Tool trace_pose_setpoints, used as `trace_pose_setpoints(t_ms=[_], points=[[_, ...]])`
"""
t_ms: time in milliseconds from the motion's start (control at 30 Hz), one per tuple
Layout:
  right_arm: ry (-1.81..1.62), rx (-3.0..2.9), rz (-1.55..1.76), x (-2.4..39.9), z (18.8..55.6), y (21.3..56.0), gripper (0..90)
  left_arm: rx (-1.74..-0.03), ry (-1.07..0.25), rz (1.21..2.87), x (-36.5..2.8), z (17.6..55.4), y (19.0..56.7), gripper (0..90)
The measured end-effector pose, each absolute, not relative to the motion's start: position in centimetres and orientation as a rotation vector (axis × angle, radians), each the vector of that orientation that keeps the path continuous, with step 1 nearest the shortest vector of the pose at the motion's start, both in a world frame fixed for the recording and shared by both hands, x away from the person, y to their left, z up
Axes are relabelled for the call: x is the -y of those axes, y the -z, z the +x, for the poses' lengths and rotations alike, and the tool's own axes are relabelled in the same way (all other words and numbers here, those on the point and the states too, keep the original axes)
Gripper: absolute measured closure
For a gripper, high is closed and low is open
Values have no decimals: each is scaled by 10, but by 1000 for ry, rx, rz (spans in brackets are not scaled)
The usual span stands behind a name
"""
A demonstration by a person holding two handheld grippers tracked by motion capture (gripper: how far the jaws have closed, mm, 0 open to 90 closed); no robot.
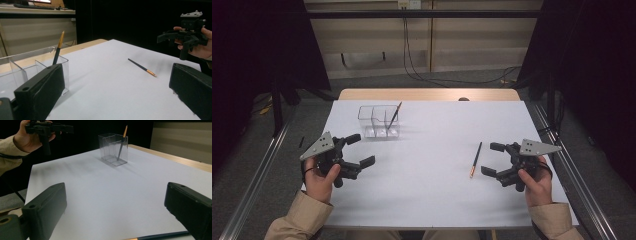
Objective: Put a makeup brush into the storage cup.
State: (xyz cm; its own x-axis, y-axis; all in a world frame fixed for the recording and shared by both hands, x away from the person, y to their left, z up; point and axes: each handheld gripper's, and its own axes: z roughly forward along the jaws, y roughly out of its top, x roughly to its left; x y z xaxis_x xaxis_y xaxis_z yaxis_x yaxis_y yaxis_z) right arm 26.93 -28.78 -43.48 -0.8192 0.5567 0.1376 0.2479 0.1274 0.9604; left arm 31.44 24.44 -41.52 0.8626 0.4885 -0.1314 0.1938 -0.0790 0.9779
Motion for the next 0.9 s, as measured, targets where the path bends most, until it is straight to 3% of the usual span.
trace_pose_setpoints(t_ms=[900], points=[[-1742,-2162,781,284,271,435,37,-561,-317,1639,-272,289,412,0]])
